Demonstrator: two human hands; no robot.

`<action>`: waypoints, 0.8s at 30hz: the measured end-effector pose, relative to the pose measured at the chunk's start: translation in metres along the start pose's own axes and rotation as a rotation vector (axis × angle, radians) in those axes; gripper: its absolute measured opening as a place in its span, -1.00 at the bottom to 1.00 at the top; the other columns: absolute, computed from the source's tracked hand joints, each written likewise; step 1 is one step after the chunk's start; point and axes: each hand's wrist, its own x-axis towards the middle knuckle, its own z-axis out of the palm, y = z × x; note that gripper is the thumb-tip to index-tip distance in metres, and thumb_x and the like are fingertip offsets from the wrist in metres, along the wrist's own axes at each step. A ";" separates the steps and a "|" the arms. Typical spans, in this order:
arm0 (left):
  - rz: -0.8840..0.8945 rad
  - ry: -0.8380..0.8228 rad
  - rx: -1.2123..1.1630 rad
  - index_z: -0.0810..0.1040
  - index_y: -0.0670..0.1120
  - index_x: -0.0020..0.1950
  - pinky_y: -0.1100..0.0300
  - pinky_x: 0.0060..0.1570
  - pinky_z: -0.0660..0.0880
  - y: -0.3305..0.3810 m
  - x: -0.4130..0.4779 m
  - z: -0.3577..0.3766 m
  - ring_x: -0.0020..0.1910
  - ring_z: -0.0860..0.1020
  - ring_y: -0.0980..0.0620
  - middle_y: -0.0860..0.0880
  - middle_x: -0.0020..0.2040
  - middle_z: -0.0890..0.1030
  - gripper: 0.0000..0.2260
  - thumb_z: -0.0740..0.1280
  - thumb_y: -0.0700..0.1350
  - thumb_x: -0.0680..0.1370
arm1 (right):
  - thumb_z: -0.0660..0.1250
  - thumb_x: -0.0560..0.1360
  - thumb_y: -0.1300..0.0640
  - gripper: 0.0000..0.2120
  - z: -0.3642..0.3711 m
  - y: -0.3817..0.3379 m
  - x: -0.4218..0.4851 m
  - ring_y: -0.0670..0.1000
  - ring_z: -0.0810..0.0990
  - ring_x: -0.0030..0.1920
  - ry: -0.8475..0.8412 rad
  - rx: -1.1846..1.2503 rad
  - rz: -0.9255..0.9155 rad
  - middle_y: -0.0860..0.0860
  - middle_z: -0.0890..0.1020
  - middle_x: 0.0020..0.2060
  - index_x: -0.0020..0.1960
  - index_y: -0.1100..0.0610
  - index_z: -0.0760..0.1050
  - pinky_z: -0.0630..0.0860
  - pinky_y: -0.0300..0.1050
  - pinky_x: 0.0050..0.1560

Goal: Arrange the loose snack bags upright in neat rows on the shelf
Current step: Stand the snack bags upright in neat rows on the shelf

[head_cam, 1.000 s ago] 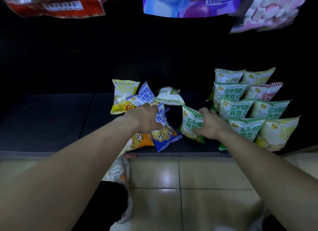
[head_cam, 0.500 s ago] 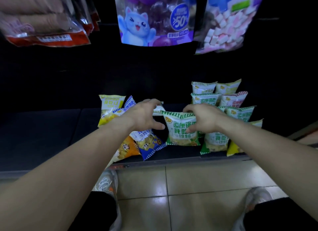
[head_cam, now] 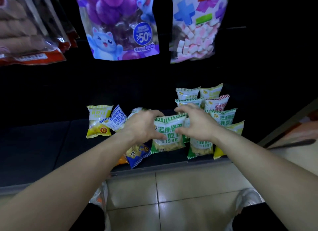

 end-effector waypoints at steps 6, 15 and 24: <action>-0.141 0.151 -0.057 0.38 0.07 0.44 0.12 -0.29 0.49 -0.027 0.054 -0.005 -0.28 0.55 0.05 0.06 -0.22 0.59 -0.24 0.54 0.23 0.32 | 0.34 0.57 -0.11 -0.42 -0.017 0.053 0.040 0.13 0.38 0.41 0.064 -0.052 0.137 0.05 0.31 0.43 0.51 0.01 0.26 0.40 0.16 0.35; -0.205 0.137 -0.185 0.37 0.00 0.47 0.09 -0.24 0.43 -0.064 0.158 0.024 -0.18 0.54 -0.05 -0.05 -0.12 0.58 -0.24 0.53 0.19 0.35 | 0.31 0.60 -0.08 -0.48 -0.011 0.103 0.097 0.15 0.47 0.28 0.047 -0.067 0.157 0.07 0.29 0.44 0.49 0.03 0.29 0.43 0.13 0.25; -0.176 0.146 -0.262 0.41 0.00 0.42 0.06 -0.15 0.45 -0.082 0.240 0.038 0.01 0.54 -0.12 -0.14 0.20 0.56 -0.27 0.56 0.17 0.33 | 0.30 0.62 -0.03 -0.58 0.015 0.129 0.138 0.12 0.47 0.30 0.084 -0.024 0.136 0.04 0.34 0.40 0.43 0.04 0.37 0.44 0.11 0.29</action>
